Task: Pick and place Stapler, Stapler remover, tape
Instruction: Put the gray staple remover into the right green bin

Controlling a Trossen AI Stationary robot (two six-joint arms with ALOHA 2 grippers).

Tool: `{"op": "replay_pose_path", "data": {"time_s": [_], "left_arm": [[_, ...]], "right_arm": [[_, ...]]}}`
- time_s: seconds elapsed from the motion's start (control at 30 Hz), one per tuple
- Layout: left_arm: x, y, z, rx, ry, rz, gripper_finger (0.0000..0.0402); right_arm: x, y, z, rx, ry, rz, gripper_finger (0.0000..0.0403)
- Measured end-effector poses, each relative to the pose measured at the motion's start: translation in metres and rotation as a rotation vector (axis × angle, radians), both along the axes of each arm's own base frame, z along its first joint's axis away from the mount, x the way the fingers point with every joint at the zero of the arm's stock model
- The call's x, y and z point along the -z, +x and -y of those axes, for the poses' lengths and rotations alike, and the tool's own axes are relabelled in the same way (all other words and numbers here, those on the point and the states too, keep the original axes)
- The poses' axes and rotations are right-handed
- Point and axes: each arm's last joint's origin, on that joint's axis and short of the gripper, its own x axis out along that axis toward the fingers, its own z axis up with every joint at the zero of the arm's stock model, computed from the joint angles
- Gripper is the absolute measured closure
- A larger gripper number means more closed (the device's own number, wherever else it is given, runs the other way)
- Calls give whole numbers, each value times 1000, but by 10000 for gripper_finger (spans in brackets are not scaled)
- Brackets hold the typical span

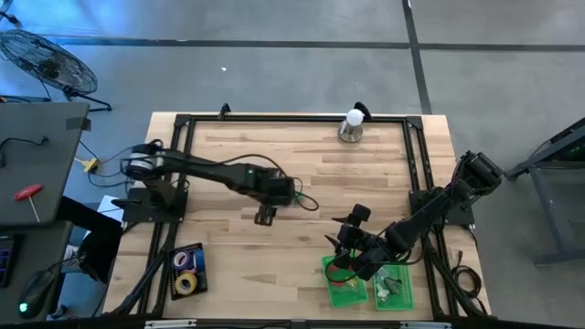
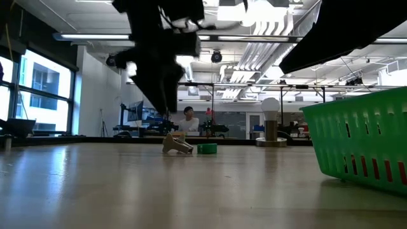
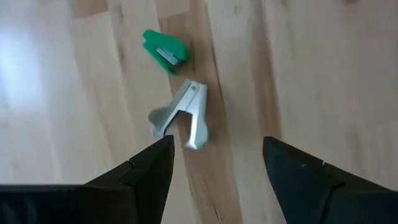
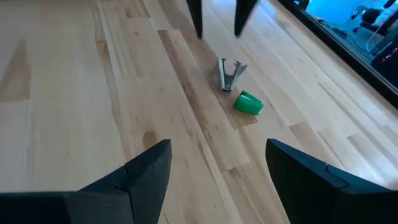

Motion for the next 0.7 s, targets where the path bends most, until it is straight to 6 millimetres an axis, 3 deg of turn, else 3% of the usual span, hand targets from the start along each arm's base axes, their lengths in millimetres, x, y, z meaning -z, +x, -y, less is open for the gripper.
{"op": "replay_pose_path", "data": {"time_s": [0.27,0.57,0.7], "left_arm": [[47,19,-5,81,-46,-98,165],[56,26,-5,79,-29,-81,167],[56,26,-5,52,-38,-77,201]], "right_arm": [[0,0,-1,-16,19,-8,151],[0,0,-3,-25,31,-4,151],[0,0,-3,-31,40,-5,151]]}}
